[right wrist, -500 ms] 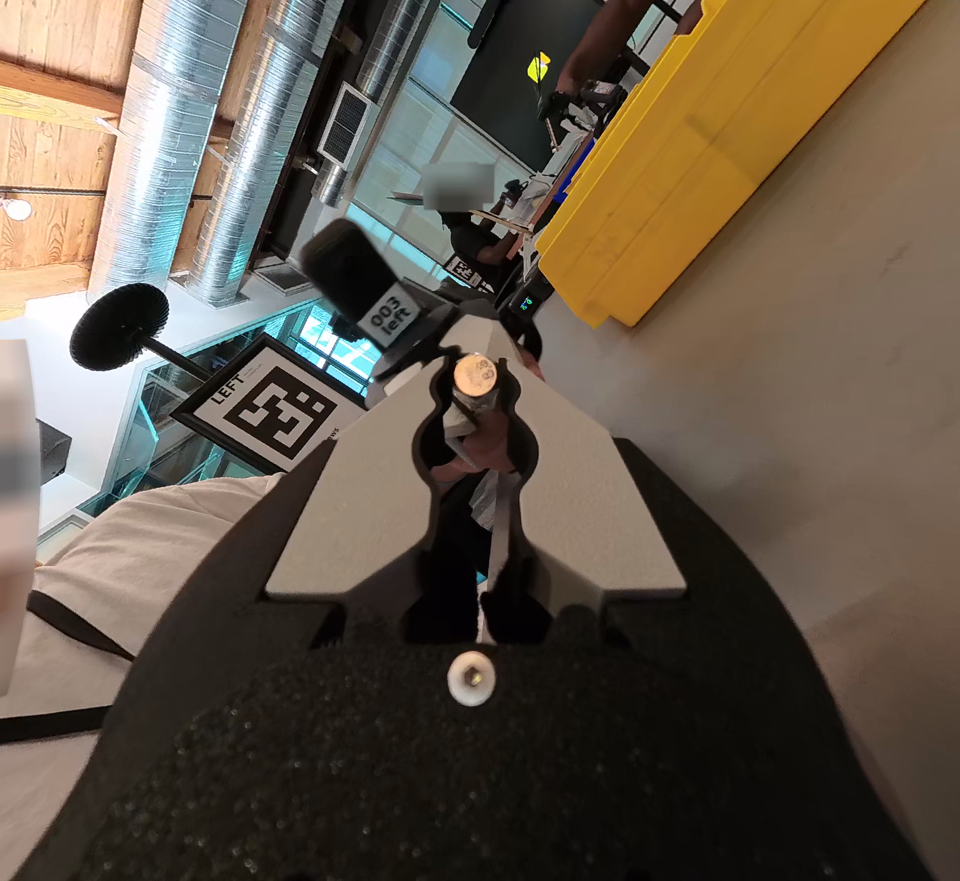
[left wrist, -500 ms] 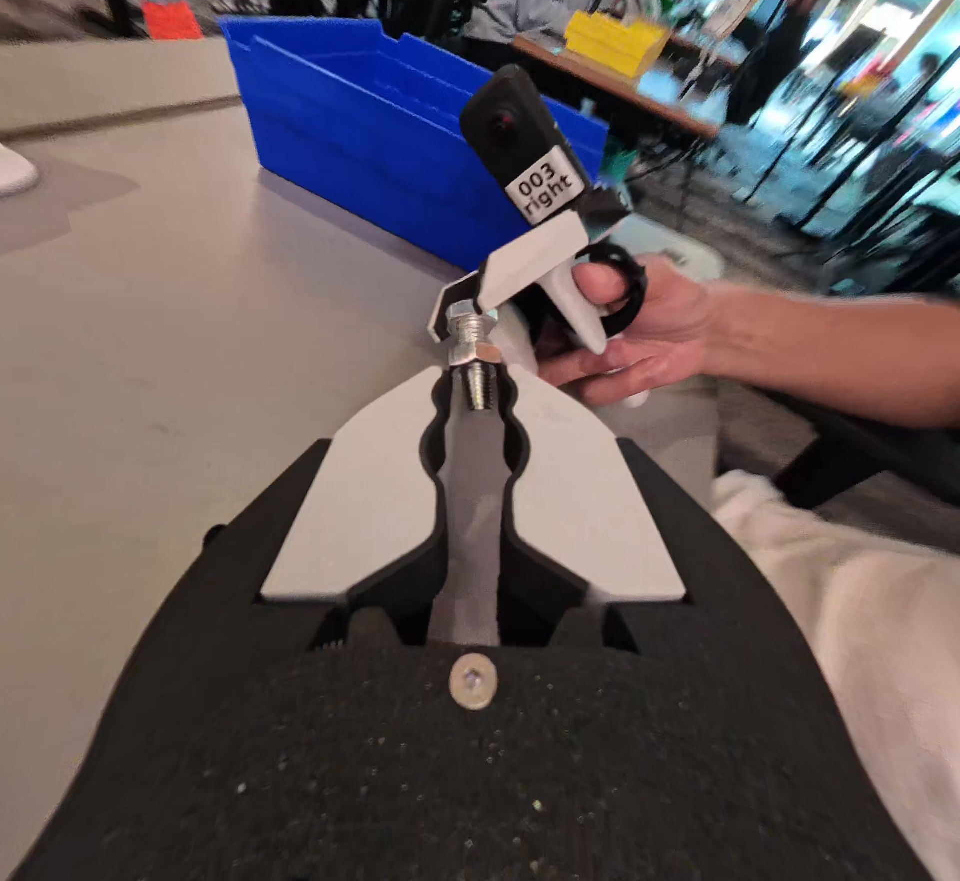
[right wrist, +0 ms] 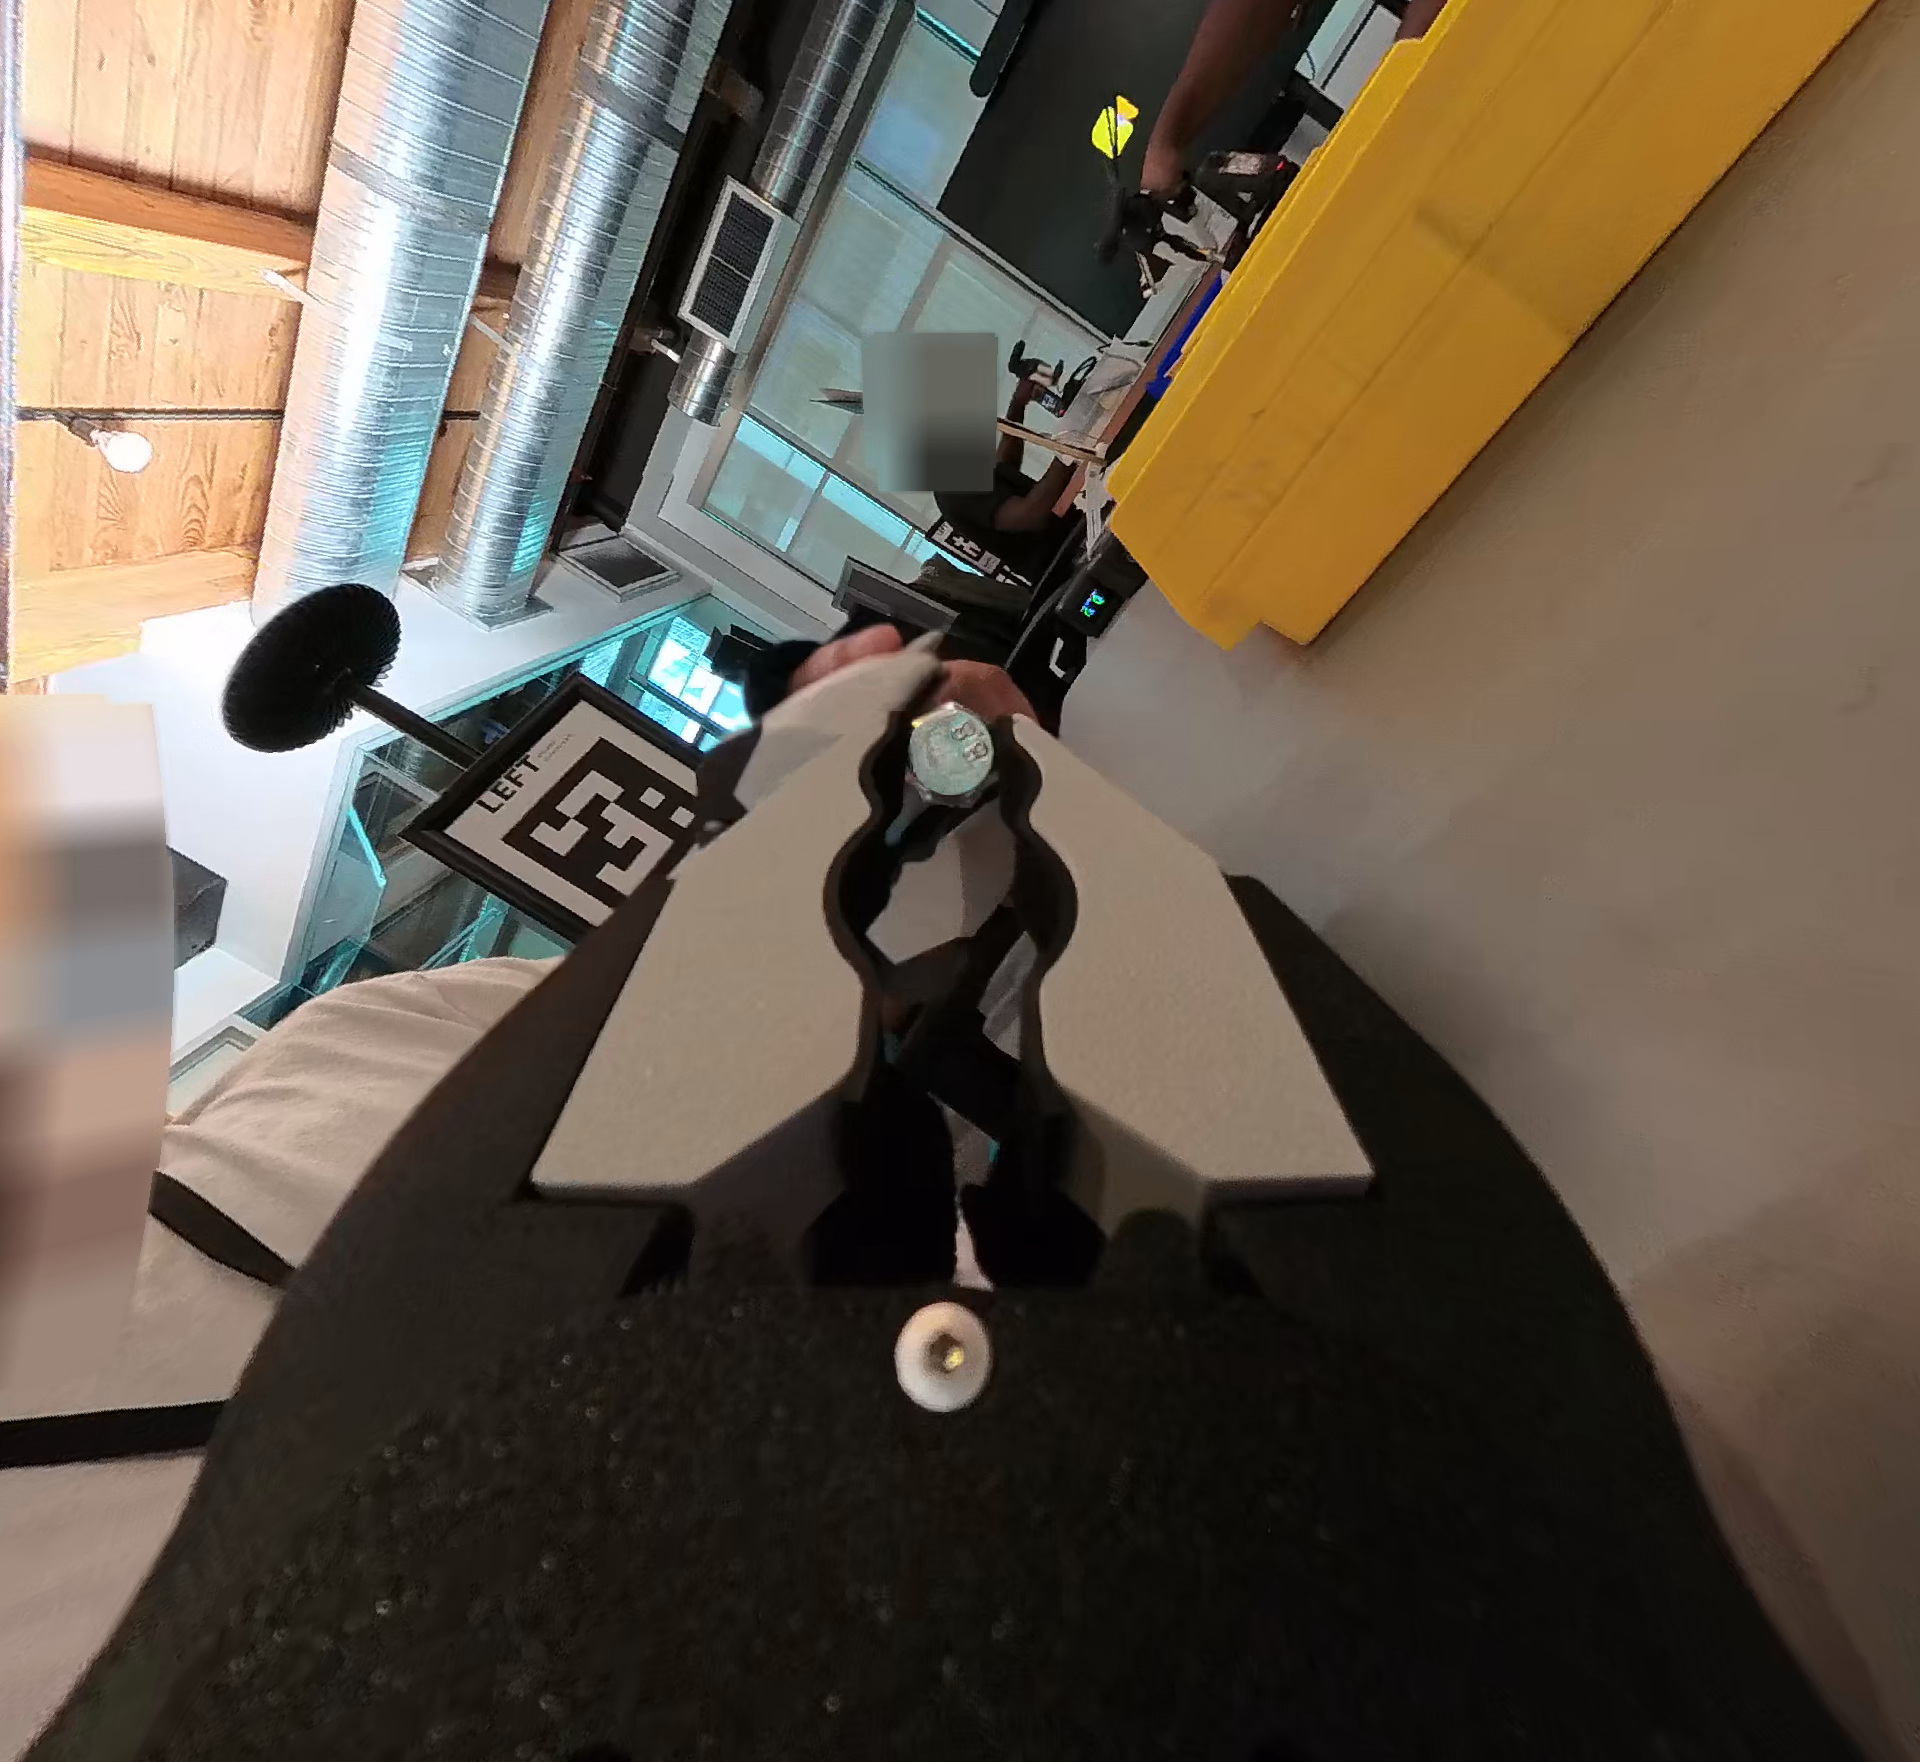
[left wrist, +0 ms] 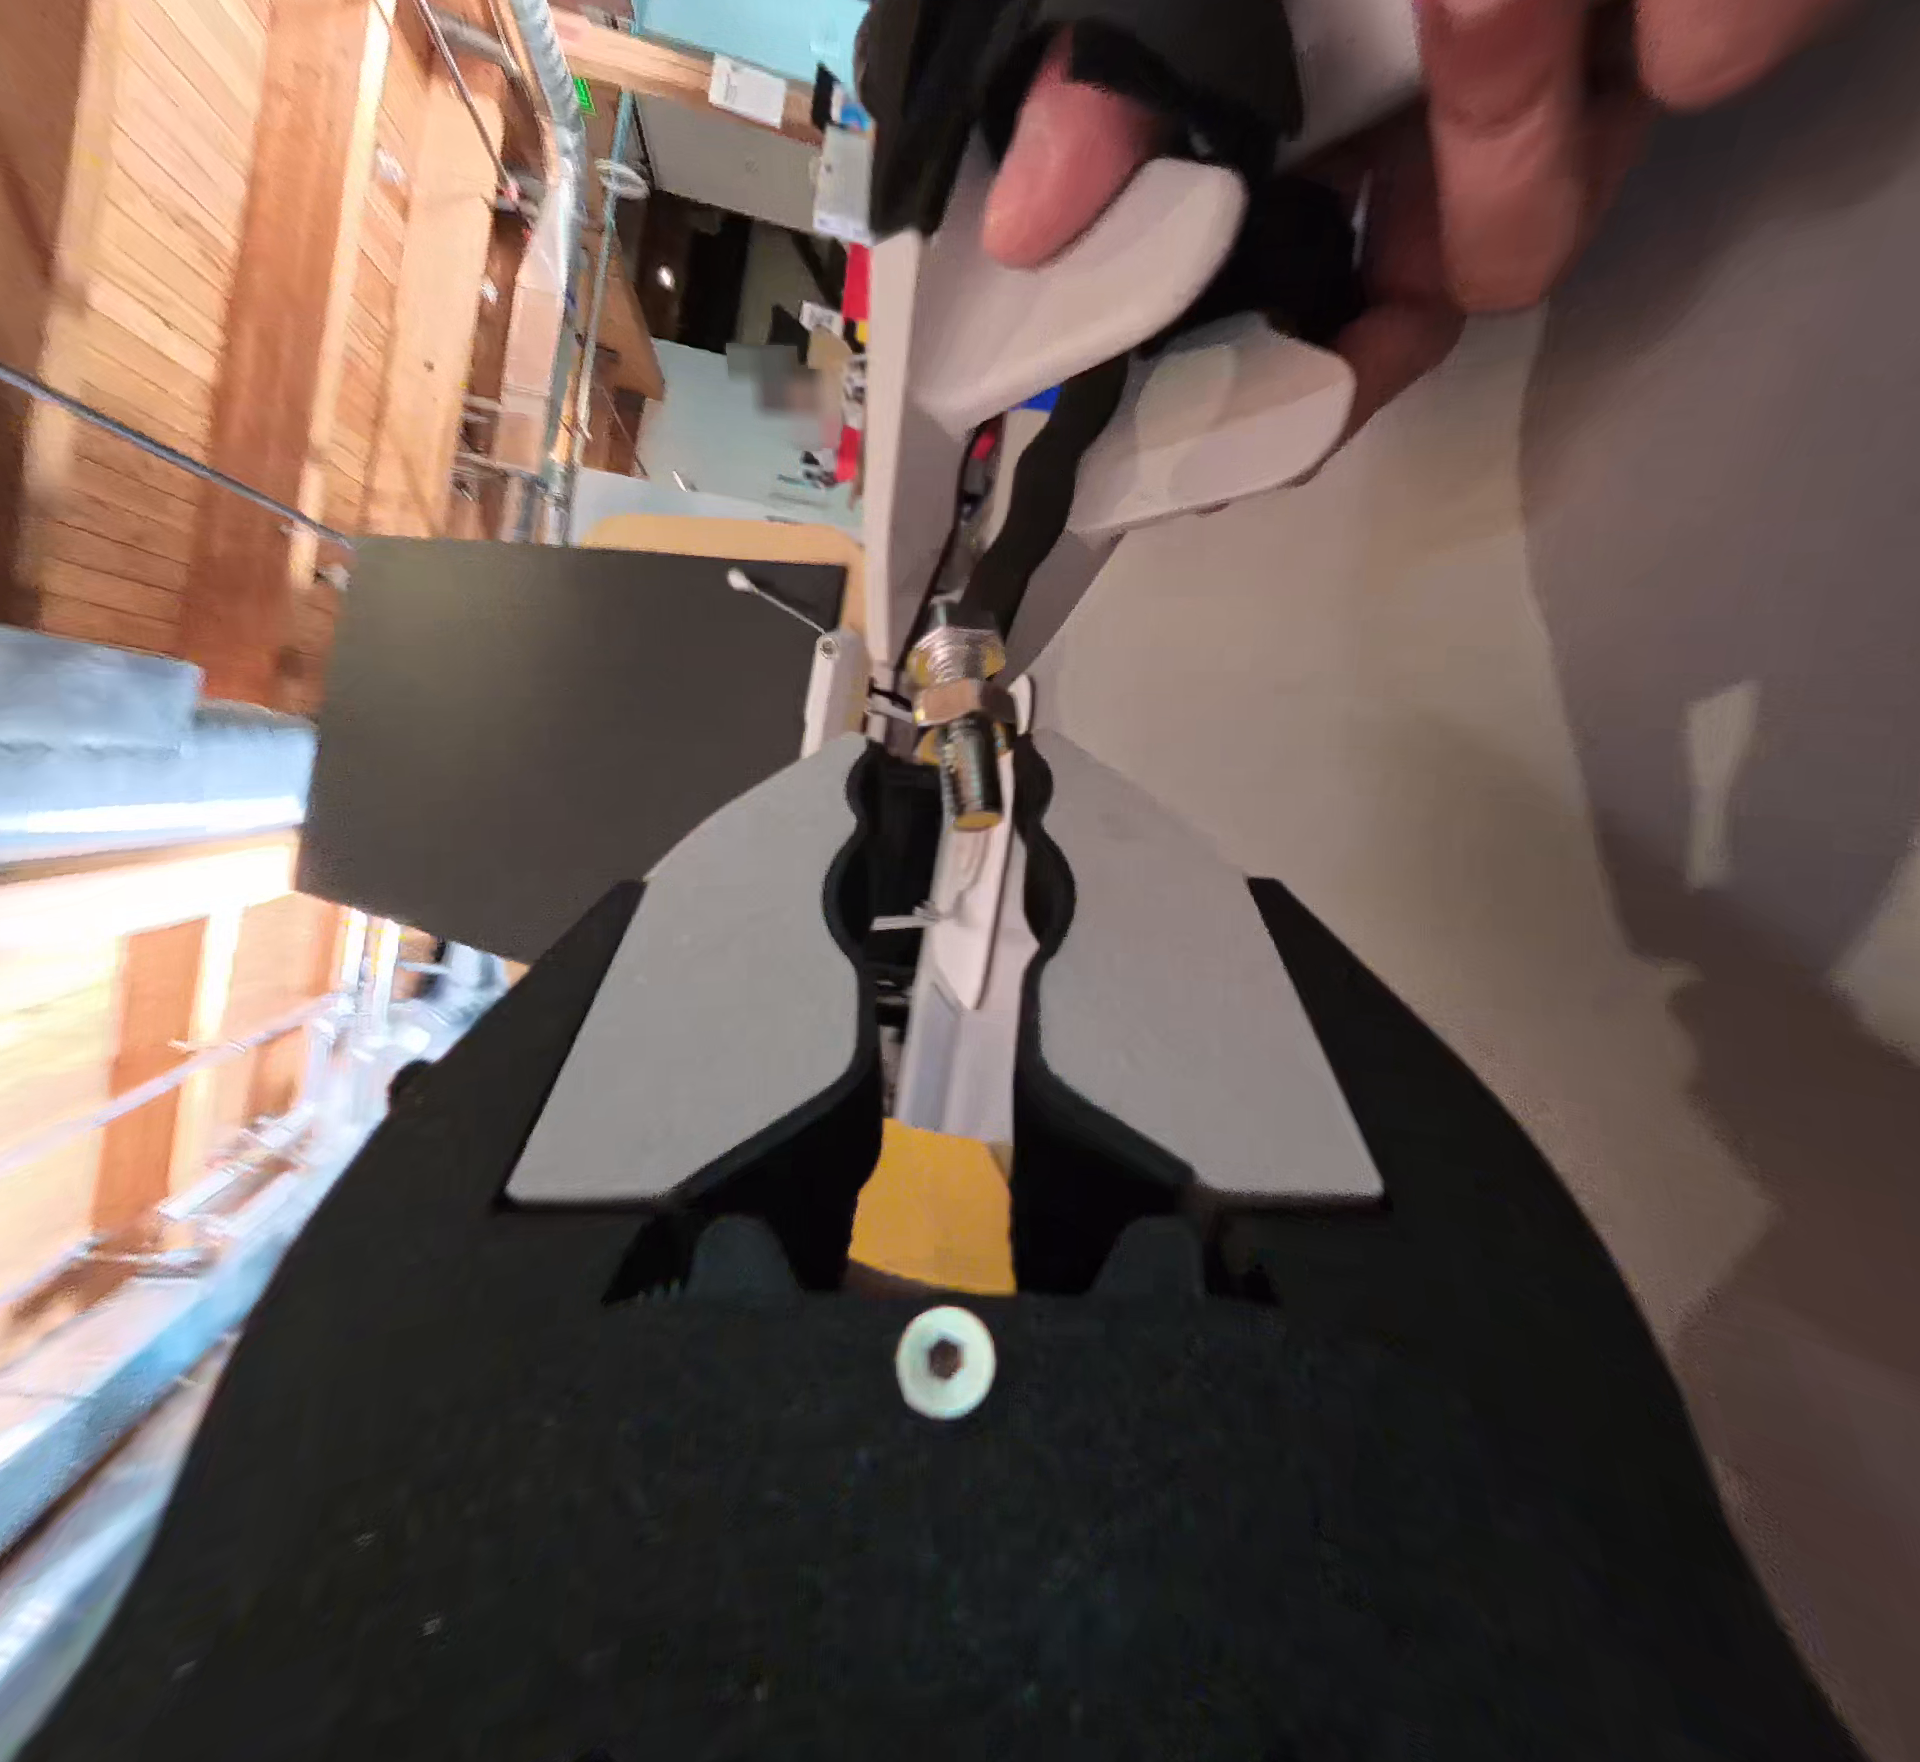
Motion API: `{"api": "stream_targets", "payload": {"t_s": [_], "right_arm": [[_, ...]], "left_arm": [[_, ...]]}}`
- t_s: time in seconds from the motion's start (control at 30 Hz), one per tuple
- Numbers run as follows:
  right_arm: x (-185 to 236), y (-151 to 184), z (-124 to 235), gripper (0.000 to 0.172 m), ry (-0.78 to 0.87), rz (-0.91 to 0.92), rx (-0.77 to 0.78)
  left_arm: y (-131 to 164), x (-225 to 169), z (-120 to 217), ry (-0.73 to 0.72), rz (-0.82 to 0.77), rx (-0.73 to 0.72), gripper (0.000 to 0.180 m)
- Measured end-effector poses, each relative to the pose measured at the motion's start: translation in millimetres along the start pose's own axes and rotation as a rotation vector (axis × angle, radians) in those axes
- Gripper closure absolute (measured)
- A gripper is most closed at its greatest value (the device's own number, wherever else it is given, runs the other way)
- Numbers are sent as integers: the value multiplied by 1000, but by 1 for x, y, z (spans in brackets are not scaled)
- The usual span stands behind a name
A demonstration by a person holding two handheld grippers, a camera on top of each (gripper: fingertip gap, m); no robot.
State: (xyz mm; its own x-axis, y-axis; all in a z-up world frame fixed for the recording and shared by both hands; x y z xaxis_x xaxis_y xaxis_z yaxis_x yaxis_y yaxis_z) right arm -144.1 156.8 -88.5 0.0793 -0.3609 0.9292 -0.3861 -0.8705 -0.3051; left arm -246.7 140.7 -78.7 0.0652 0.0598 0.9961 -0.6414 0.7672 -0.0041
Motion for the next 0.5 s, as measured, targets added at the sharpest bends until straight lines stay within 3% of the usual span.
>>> {"api": "stream_targets", "payload": {"t_s": [0.13, 0.3, 0.4, 0.5], "right_arm": [[10, 0, 0, 155, 40, 70, 5], [70, -21, 20, 155, 151, 351, 8], [96, -46, 51, 155, 443, 566, 28], [96, -82, 103, 155, 928, 699, 75]], "left_arm": [[15, 0, 2, 109, 274, 31, 143], [29, 4, 10, 326, 834, 1, 143], [22, 2, 25, 487, 1146, -183, 145], [7, 3, 38, 613, 1236, -371, 146]]}}
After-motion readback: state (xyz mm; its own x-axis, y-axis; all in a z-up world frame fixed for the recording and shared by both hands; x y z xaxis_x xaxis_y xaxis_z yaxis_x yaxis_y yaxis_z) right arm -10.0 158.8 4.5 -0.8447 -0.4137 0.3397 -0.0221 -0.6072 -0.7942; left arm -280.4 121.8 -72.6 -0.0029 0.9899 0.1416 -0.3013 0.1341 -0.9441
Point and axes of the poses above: each gripper's, where its closed fingertips meet, z back along the fingers, y out of its underside, x = y × z across the jaws, the point moved 6 cm from there along z, back along the fingers, and after that the axes turned 13 degrees about -z, right-handed, at the moved point
